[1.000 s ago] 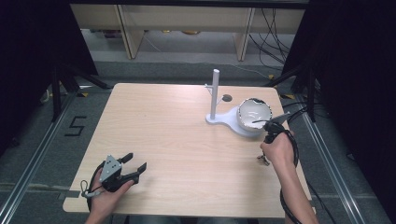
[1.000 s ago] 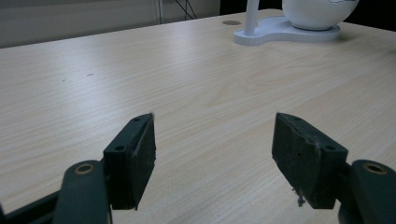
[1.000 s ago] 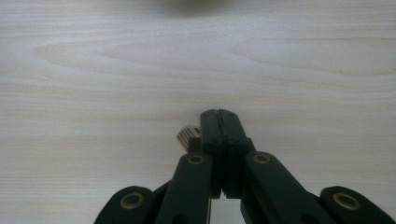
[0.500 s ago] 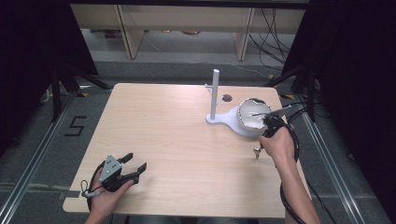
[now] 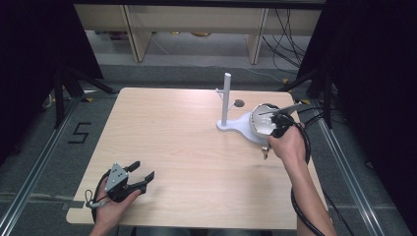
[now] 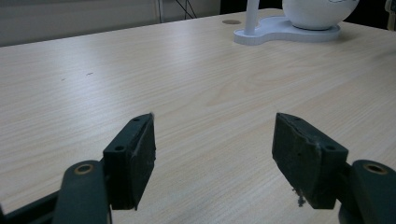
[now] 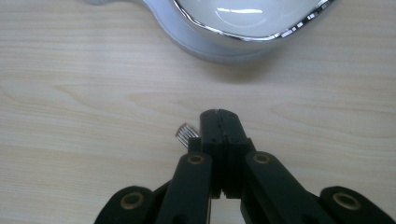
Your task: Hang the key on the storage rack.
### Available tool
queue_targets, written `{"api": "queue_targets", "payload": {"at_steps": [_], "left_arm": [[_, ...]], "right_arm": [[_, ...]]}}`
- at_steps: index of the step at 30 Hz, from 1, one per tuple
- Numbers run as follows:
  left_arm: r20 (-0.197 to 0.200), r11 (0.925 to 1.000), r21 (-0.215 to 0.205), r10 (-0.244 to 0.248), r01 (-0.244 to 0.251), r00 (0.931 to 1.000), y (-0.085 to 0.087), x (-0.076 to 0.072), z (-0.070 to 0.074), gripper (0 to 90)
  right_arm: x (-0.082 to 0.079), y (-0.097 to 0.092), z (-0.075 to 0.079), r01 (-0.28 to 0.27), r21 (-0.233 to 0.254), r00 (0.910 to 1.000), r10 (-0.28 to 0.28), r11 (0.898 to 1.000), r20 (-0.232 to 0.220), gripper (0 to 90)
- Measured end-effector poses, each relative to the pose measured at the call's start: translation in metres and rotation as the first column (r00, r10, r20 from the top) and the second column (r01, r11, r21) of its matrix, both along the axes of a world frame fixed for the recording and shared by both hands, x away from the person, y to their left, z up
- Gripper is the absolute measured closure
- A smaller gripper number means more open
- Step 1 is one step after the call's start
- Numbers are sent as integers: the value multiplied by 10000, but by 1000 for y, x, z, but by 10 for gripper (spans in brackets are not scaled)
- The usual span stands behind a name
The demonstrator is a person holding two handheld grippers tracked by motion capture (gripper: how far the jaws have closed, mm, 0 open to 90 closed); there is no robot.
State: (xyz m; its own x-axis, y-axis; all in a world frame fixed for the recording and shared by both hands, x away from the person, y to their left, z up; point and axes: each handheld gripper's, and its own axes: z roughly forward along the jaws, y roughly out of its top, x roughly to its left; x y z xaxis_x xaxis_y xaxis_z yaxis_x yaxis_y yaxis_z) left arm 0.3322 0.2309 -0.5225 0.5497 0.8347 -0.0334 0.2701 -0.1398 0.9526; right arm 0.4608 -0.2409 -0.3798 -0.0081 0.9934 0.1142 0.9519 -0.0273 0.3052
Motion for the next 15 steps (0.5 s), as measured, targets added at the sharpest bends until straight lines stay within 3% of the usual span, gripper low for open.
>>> {"api": "queue_targets", "payload": {"at_steps": [4,6,7,9,13,14,15], "left_arm": [[-24,10000,-34,36,-36,10000,0,0,0,300],[-51,10000,-49,66,-67,10000,0,1,0,300],[-51,10000,-49,66,-67,10000,0,1,0,300],[-19,10000,-66,24,-24,10000,0,2,-1,300],[-108,10000,76,61,-60,9999,-1,1,0,301],[-113,9999,101,76,-75,9999,-1,2,0,301],[-121,9999,104,87,-85,9999,-1,2,0,302]], "right_arm": [[2,8,6,-488,-82,9984,490,9988,290,900],[3,13,7,-471,43,9984,469,9989,321,900],[4,12,7,-806,-98,9964,808,9967,261,900],[4,16,9,-898,-11,9955,898,9960,287,900],[5,25,12,-539,185,9980,532,9984,340,900],[7,26,15,-966,7,9938,964,9953,561,900],[7,28,17,-994,38,9932,990,9950,613,900]]}}
